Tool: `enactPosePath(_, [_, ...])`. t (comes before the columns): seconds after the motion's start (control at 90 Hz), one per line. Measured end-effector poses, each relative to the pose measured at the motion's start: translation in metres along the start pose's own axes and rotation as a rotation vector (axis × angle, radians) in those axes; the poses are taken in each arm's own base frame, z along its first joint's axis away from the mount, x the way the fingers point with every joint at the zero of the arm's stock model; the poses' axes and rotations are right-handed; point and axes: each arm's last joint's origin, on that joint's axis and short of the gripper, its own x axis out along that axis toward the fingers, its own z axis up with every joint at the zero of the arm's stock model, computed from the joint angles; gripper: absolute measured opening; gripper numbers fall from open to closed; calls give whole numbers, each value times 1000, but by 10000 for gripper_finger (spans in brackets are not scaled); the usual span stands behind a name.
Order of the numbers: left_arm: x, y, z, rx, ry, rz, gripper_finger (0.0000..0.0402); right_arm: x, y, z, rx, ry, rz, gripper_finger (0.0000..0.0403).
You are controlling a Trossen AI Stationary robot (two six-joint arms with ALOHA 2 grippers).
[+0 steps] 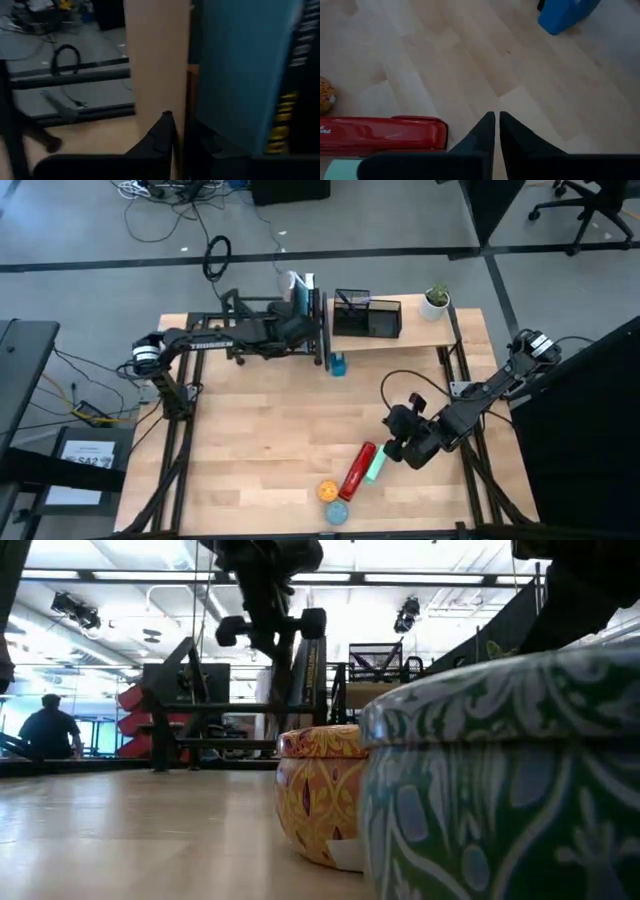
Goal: Stock shelves
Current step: Put the brown book on the book shelf
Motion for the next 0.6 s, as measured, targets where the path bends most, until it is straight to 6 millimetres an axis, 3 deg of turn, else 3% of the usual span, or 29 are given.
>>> enactPosePath(0.4, [0, -2, 0, -2, 15, -27, 21, 0, 1, 1, 11, -6, 11, 0])
enactPosePath(0.6, [-1, -2, -1, 11, 33, -46, 54, 0, 1, 1, 12, -7, 13, 0])
